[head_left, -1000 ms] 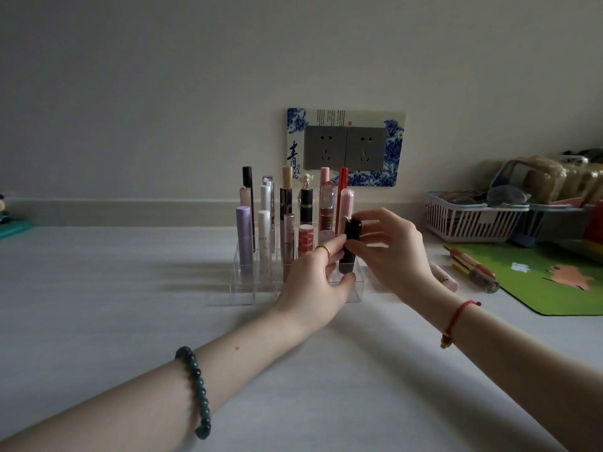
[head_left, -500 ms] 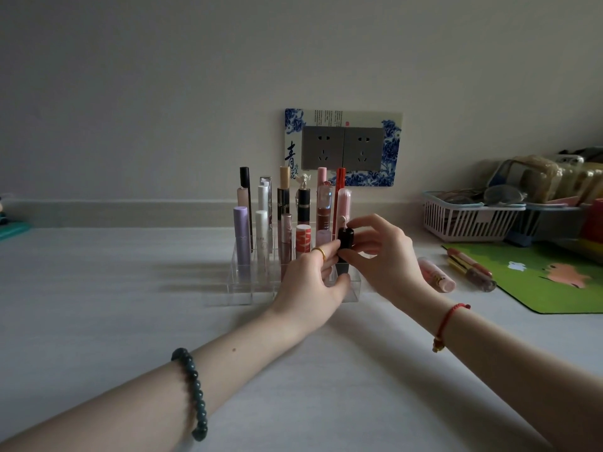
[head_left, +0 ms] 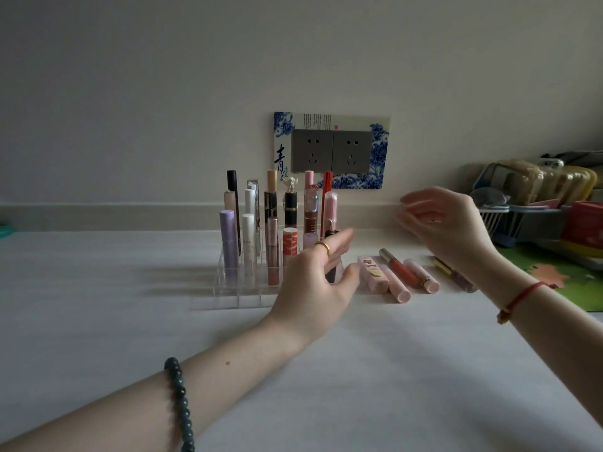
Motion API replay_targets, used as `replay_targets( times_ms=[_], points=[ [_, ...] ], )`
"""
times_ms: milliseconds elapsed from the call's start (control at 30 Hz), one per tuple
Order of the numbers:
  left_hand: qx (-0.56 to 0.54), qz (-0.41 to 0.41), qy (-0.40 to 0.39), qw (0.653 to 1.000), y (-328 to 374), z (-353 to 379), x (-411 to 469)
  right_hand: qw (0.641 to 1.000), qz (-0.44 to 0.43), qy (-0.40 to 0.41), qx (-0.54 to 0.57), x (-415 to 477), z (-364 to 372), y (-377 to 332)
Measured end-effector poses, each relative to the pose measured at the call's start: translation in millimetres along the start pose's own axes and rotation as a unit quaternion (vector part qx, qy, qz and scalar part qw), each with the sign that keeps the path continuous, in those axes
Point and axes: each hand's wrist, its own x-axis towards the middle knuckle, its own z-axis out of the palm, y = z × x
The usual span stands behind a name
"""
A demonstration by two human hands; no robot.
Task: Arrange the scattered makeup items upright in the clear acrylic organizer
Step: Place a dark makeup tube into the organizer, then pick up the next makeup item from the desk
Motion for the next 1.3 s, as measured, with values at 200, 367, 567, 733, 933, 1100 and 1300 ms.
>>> replay_targets(
  times_ms=[200, 367, 567, 733, 933, 1100, 1300],
  points=[
    [0.093, -0.018, -0.070, 0.993, 2, 28, 15, 0.979, 0.075, -0.116, -0.150, -8, 10, 20],
    [0.163, 0.007, -0.115, 0.980, 3, 48, 25, 0.962, 0.096, -0.144, -0.211, -13, 20, 31],
    [0.246, -0.029, -0.164, 0.955, -14, 65, 34, 0.947, 0.122, -0.189, -0.228, -16, 23, 31],
    [0.241, -0.037, -0.170, 0.955, -21, 70, 34, 0.947, 0.142, -0.211, -0.196, -15, 25, 29],
    [0.223, -0.021, -0.166, 0.960, -20, 71, 31, 0.946, 0.166, -0.220, -0.168, -14, 21, 31],
    [0.203, -0.005, -0.142, 0.969, -11, 71, 29, 0.950, 0.239, -0.200, -0.036, -10, 12, 31],
    [0.149, 0.041, -0.072, 0.985, 7, 62, 30, 0.946, 0.256, -0.168, 0.106, -5, -5, 8]
  ],
)
